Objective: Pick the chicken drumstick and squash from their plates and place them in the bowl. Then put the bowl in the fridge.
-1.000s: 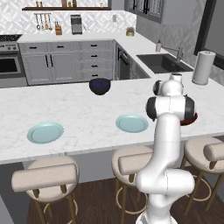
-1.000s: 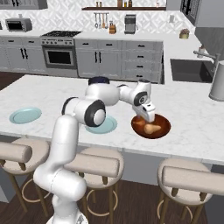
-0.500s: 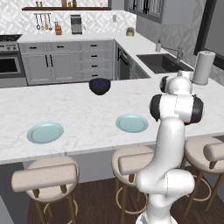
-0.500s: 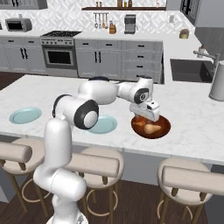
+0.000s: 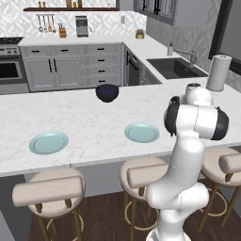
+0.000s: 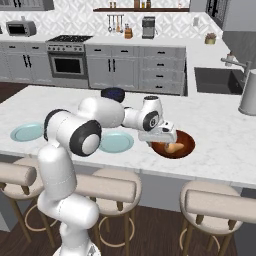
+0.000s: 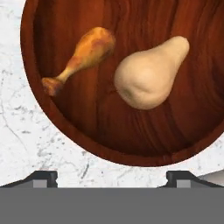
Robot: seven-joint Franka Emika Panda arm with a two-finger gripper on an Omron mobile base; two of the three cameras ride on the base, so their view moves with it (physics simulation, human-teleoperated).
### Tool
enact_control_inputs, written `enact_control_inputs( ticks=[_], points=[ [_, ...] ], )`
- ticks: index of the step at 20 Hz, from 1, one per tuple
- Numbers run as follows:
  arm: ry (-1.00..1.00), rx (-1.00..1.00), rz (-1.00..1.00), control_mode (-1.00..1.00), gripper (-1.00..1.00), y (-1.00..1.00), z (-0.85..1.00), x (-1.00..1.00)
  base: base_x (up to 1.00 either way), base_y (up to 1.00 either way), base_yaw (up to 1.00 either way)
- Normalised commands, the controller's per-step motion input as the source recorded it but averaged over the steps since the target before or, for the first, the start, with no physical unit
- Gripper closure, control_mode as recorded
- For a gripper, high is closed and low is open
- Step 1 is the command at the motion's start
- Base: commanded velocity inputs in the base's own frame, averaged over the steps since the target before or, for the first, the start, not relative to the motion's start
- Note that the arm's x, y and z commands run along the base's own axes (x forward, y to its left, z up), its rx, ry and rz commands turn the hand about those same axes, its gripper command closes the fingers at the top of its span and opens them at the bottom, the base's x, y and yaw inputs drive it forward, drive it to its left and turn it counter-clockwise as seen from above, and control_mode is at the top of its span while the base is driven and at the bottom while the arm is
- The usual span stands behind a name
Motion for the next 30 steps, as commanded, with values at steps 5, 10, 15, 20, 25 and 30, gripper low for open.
enact_control_inputs(
  ticks=[5, 10, 15, 20, 25, 30],
  points=[
    [0.17, -0.02, 0.22, -1.00, -1.00, 0.12, -0.16, 0.39, 0.00, 0.00, 0.00],
    [0.09, -0.03, 0.16, -1.00, -1.00, -0.02, -0.16, 0.39, 0.00, 0.00, 0.00],
    [0.13, -0.07, 0.13, -1.00, -1.00, -0.28, -0.32, 0.27, 0.00, 0.00, 0.00],
    [0.08, -0.02, 0.09, -1.00, -1.00, -0.38, -0.37, 0.11, 0.00, 0.00, 0.00],
    [0.02, 0.00, 0.05, -1.00, -1.00, -0.22, -0.39, -0.11, 0.00, 0.00, 0.00],
    [0.00, 0.00, 0.02, -1.00, 1.00, -0.04, -0.44, -0.36, 0.00, 0.00, 0.00]
  ],
)
